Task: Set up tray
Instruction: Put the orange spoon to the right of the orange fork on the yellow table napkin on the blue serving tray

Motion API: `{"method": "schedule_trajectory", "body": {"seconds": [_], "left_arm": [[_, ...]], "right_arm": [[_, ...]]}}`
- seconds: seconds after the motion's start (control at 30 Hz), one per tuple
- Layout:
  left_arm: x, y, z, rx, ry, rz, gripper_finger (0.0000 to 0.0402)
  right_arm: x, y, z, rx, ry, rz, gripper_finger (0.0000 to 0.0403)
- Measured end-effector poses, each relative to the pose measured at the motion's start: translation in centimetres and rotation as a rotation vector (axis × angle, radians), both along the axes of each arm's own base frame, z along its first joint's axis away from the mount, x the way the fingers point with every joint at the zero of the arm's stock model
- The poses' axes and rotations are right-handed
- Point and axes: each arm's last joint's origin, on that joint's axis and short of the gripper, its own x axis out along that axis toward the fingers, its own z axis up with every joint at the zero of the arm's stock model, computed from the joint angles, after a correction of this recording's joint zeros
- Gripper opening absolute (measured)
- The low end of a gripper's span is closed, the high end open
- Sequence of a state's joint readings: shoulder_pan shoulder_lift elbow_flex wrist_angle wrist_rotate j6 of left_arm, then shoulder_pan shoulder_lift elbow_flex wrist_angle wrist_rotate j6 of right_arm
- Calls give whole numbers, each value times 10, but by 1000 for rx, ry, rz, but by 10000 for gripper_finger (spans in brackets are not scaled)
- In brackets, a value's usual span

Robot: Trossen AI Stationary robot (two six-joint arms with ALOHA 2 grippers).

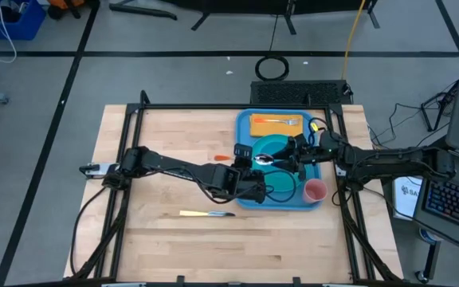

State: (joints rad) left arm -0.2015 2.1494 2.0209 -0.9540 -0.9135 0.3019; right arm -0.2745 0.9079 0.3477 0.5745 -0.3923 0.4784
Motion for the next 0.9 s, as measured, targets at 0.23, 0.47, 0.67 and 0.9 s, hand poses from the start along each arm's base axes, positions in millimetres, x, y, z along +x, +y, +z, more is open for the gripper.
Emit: {"method": "schedule_trajectory", "body": {"seconds": [0.23,0.47,0.67,0.9], "left_arm": [[1,-2,1,-15,-13,-15,8],[1,-2,0,-21,-14,-13,8],[1,-2,0,-18,-14,-8,8],[1,-2,0,-31,-34,0,8]], "right_arm": [[2,-1,-4,21,24,-4,133],[3,-1,-2,14,2,-4,79],[3,-2,-3,17,16,-25,33],[2,-3,-7,20,49,-79,4]]}}
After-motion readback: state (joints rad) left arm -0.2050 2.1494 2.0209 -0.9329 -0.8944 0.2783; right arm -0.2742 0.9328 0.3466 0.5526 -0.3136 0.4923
